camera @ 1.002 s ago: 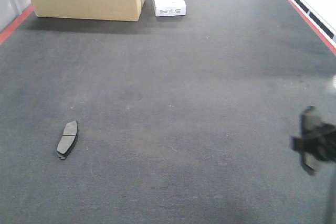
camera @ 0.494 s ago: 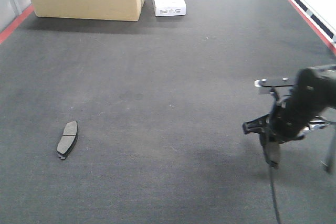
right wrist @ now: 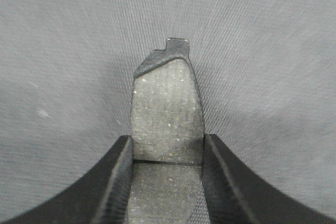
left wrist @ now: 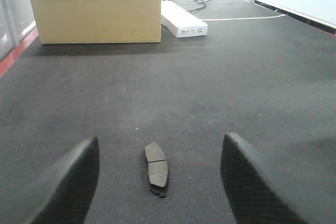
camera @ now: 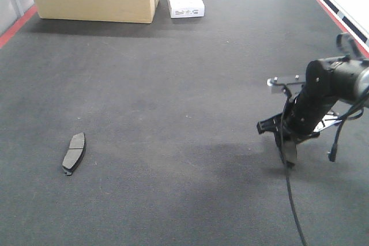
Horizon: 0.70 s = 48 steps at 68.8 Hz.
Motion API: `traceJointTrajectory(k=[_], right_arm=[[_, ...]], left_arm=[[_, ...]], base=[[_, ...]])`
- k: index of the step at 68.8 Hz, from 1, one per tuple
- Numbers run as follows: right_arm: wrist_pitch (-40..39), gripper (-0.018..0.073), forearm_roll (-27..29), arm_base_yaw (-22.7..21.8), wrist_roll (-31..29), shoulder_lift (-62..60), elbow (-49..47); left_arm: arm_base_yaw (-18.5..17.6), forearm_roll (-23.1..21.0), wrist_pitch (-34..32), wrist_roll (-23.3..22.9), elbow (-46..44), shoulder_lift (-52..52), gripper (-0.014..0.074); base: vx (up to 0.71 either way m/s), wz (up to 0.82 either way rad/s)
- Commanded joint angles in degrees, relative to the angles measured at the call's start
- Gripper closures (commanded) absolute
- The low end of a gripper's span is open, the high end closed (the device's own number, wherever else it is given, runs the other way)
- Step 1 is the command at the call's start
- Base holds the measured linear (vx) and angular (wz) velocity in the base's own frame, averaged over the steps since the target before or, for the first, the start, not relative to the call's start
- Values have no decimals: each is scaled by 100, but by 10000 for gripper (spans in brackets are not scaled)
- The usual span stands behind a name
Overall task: Move and align brake pads A on conveyor
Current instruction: 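Lower the right gripper and release its brake pad onto the belt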
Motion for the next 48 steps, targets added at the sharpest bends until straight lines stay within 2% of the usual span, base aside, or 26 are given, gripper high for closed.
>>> traceJointTrajectory(k=[1, 13, 31, 37, 48], right_arm=[[-18, 543, -66, -15, -51, -135, -207], [-2, 463, -74, -22, -2, -32, -220], [-114, 216, -423, -16, 261, -293, -220], [-133, 180, -423, -16, 255, -586, -220], [-84, 172, -411, 2, 203, -1317, -181]], left_arm=[[-27, -41, -442, -20, -123, 62, 111], [-27, -41, -442, -20, -123, 62, 111], [-27, -41, -442, -20, -123, 62, 111], [-27, -41, -442, -20, -123, 62, 111], [-27, -41, -443, -20, -123, 62, 113]], base=[[0, 0], [0, 0], [0, 0], [0, 0], [0, 0]])
